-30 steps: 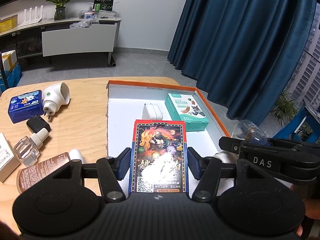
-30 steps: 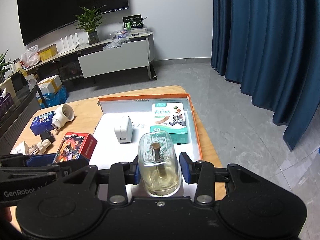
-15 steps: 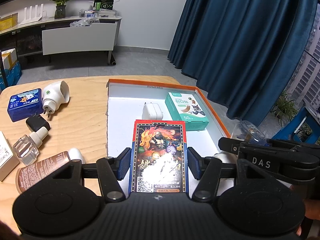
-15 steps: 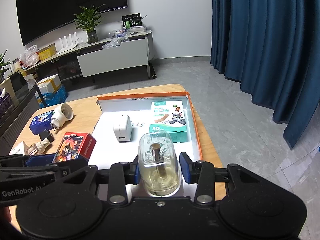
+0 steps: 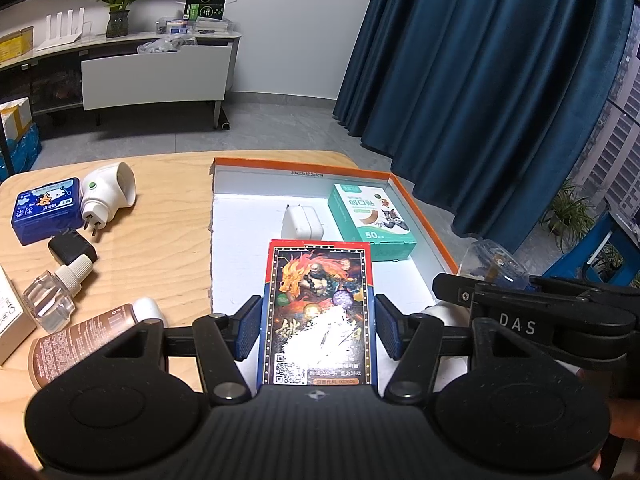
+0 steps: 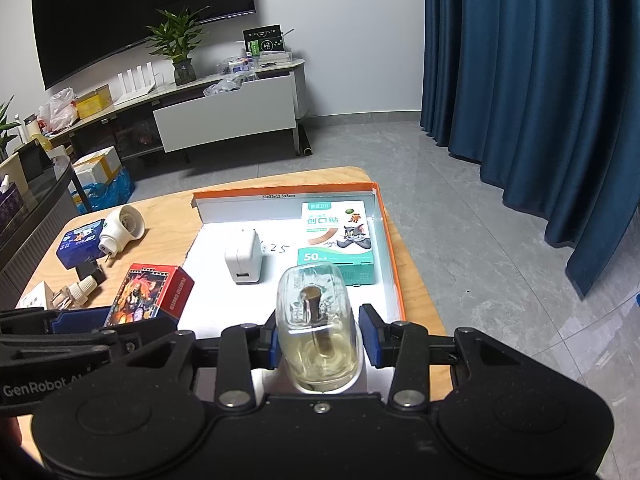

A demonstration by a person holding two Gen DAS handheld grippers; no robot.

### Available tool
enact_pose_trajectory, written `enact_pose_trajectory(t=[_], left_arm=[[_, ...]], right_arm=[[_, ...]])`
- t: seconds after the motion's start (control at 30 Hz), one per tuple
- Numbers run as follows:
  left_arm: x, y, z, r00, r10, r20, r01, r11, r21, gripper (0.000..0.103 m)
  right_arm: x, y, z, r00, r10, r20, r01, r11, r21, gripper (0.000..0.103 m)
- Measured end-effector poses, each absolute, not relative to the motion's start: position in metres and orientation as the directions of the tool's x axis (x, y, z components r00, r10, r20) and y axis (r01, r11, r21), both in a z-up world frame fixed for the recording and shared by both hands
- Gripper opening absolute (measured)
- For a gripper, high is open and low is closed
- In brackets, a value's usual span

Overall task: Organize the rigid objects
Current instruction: 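Hold the card box and white heater above the tray with both tools, then lower the card box and heater into the tray and open both tools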

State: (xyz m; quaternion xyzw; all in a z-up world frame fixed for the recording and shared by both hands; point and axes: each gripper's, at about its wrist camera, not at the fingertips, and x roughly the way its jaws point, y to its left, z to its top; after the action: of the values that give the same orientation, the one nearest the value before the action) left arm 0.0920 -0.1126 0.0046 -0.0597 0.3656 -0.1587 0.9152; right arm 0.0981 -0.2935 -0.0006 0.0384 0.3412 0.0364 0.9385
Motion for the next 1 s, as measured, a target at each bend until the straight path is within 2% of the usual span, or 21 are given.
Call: enact_pose_trajectory(t=[1.0], left_arm=[[0.0950, -0.1133, 0.0006, 0.675, -0.336, -0.657, 0.244, 0.942, -0.231, 0.059]], right_arm=[[0.1060, -0.2941, -0.0094, 0.752, 0.089, -0.653, -0.039, 0.995, 0.091, 0.048]])
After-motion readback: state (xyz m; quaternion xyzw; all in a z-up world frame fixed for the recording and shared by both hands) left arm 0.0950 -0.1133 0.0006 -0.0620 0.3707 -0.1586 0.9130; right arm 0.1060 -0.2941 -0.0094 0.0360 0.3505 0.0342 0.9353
